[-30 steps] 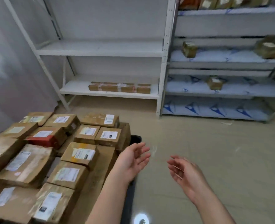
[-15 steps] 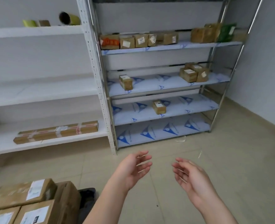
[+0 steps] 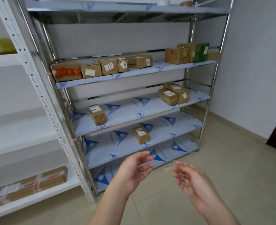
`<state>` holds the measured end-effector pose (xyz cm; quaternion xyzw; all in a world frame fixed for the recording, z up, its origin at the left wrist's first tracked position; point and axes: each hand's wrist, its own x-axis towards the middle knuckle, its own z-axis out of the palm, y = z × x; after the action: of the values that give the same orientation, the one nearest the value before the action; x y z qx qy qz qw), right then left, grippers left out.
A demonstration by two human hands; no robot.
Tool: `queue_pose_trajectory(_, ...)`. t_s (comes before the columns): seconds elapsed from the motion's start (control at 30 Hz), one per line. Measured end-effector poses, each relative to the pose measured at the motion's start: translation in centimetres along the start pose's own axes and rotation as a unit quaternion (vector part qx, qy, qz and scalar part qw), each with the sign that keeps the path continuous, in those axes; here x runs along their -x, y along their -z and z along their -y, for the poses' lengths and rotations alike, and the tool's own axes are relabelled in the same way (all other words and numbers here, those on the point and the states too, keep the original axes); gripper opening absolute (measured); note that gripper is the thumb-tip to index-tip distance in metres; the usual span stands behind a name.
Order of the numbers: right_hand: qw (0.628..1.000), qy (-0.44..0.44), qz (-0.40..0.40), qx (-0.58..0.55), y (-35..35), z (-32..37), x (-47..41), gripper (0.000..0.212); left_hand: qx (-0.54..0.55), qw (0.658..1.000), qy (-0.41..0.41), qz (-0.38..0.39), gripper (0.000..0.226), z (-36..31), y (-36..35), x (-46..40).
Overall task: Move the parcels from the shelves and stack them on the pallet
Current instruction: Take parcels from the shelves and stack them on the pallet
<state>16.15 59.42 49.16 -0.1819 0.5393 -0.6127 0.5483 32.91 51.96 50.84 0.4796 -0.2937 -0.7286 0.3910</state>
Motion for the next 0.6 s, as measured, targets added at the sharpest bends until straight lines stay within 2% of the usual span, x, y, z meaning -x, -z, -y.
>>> queue_pose_trajectory(0.1,1.000,0.008,-0.008,-0.010,-0.3,2.2,-5.3,0.020,-0.015,1.000,-0.004,0.011,0.017,-2.4,-2.1,-4.4)
queue_pose_trajectory(0.3,0.999,0.020,0.048,0.002,-3.3,7.7,-17.4,0.020,-0.007,0.999,-0.044,-0.001,0.020,-8.4,-6.3,-13.8)
queue_pose_trajectory(0.47,0.993,0.022,0.116,0.023,-8.6,13.1,-26.5,0.022,0.004,0.994,-0.101,-0.046,0.019,-14.9,-7.7,-19.7)
queue_pose_trajectory(0.6,0.983,0.029,0.179,0.031,-15.2,15.7,-31.7,0.021,0.019,0.979,-0.163,-0.124,0.019,-20.5,-5.4,-22.7)
